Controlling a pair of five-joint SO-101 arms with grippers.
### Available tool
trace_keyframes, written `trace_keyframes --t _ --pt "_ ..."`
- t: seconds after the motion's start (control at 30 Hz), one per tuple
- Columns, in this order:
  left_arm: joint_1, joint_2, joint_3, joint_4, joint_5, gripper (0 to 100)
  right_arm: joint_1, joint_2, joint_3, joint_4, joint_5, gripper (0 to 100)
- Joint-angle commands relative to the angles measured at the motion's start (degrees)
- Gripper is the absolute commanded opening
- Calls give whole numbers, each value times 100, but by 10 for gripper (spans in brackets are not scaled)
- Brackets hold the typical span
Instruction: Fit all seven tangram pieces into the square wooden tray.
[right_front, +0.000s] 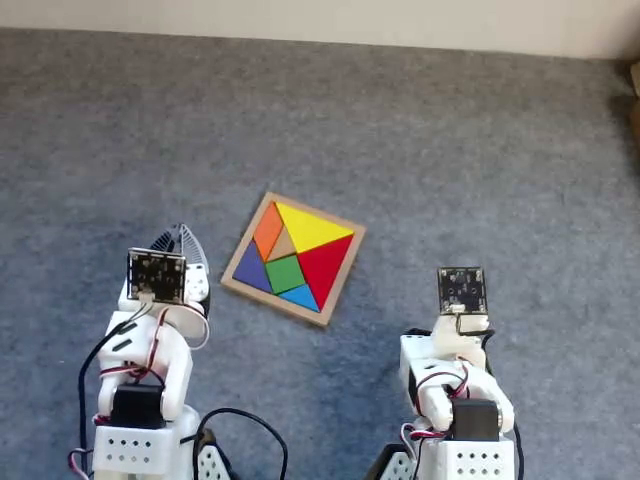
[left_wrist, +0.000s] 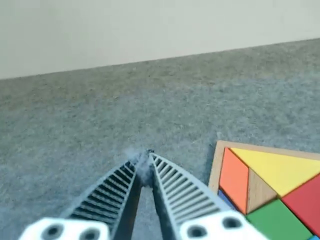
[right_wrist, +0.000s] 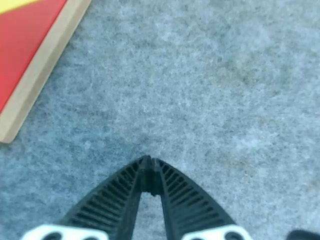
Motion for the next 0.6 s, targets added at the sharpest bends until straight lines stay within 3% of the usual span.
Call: trace_keyframes --t 0.0,0.57 --pt "215 -207 163 53 9 17 75 -31 629 -22 -26 5" --pt "207 -198 198 2497 9 17 66 -31 629 -22 -62 5"
